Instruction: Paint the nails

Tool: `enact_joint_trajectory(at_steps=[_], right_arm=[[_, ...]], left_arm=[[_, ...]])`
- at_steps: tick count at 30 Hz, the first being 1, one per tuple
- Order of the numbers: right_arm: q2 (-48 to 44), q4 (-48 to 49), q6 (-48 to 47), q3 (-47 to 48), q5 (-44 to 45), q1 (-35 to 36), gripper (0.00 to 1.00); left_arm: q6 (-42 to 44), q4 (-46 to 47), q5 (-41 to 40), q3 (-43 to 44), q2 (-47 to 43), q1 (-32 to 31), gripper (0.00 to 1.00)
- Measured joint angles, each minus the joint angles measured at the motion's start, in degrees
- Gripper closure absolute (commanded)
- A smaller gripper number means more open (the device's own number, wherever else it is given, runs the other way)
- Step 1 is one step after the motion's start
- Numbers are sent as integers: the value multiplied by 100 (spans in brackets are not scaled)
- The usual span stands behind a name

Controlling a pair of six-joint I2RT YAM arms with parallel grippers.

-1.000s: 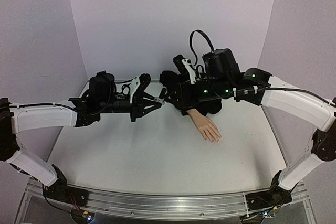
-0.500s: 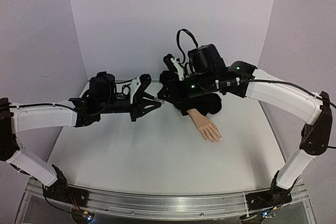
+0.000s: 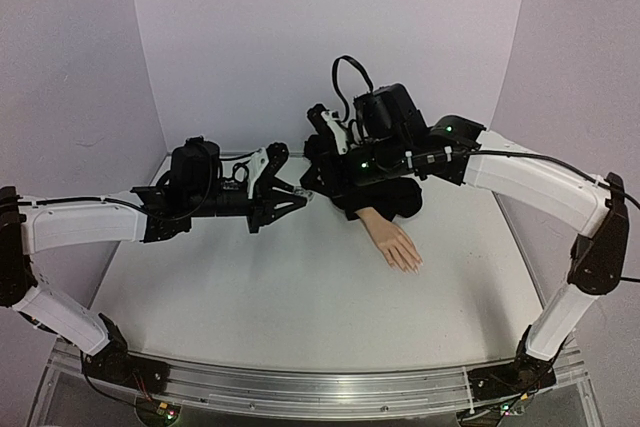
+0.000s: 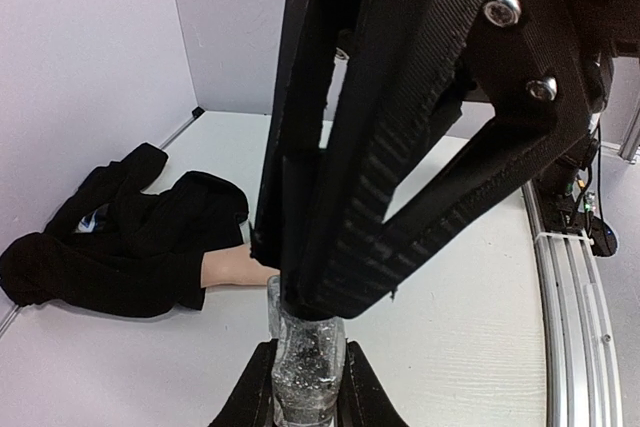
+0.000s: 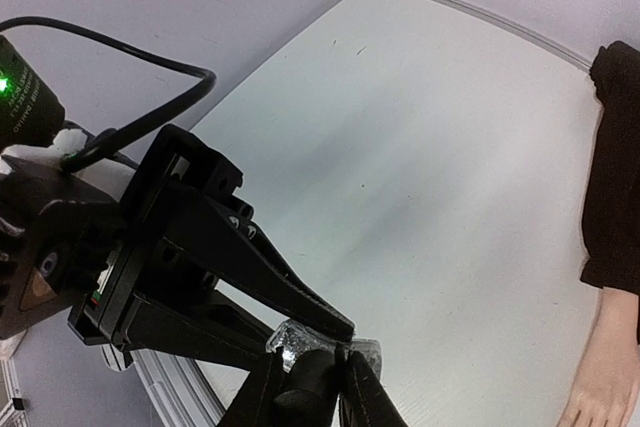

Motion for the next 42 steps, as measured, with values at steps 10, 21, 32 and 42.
enact_joint_trajectory(at_steps=[10, 21, 32, 42], right_arm=[[-49, -145, -619, -152, -310, -10, 100], [-819, 141, -2227, -1153, -1503, 9, 100], [-1012, 484, -2946, -1587, -2184, 2, 100], [-1065, 541, -2339, -1660, -1473, -47, 35]], left_arm=[[-108, -376, 669, 4, 0, 67, 100], [159, -1316, 2331, 449, 186, 13, 100], [350, -1792, 2986, 587, 272, -13, 100], [302, -1582, 2172, 596, 299, -7, 100]])
